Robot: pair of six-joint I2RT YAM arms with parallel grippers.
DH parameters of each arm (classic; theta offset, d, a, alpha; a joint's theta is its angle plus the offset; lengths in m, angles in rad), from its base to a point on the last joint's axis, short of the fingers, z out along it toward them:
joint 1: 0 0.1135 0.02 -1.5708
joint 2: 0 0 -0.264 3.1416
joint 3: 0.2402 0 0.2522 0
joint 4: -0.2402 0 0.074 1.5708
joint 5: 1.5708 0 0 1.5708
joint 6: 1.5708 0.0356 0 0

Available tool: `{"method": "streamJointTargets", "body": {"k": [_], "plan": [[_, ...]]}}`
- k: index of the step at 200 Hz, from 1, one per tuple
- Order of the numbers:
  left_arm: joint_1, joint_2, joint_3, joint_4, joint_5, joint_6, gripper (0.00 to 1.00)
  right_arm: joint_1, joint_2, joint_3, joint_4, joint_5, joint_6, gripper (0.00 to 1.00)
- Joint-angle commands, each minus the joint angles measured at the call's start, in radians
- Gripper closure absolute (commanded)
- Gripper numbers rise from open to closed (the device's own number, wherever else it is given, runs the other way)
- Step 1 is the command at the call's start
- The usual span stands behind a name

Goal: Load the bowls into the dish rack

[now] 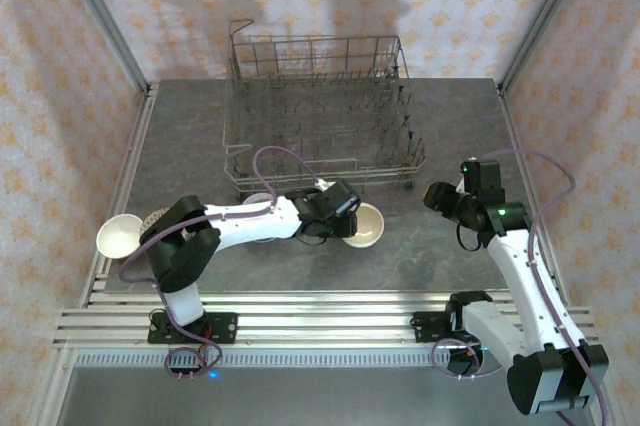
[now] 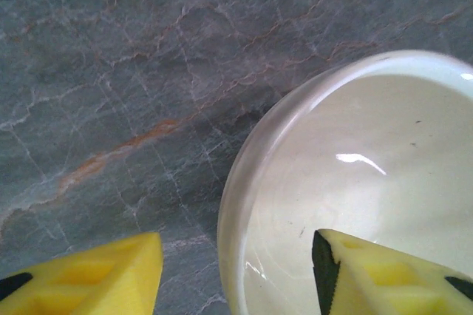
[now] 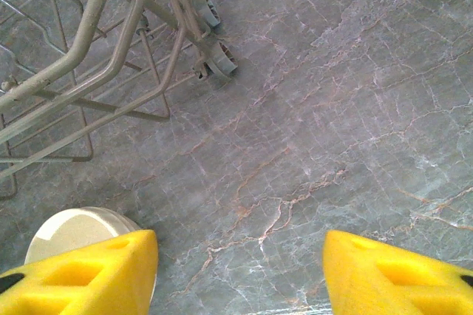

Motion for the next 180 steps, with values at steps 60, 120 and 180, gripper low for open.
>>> {"method": "streamJointTargets", "body": {"k": [60, 120, 180], "plan": [[-0.005, 0.009, 0.012, 0.046, 0.01, -0.028, 0.71, 0.006, -0.008, -0.011, -0.012, -0.015, -0.003, 0.44], [-0.008, -0.02, -0.009, 0.085, 0.036, -0.041, 0.89, 0.012, -0.01, 0.036, -0.018, -0.123, 0.025, 0.48], [-0.039, -0.082, 0.052, 0.022, -0.013, 0.006, 1.0, 0.061, -0.01, 0.115, -0.056, -0.114, 0.042, 0.5]]}}
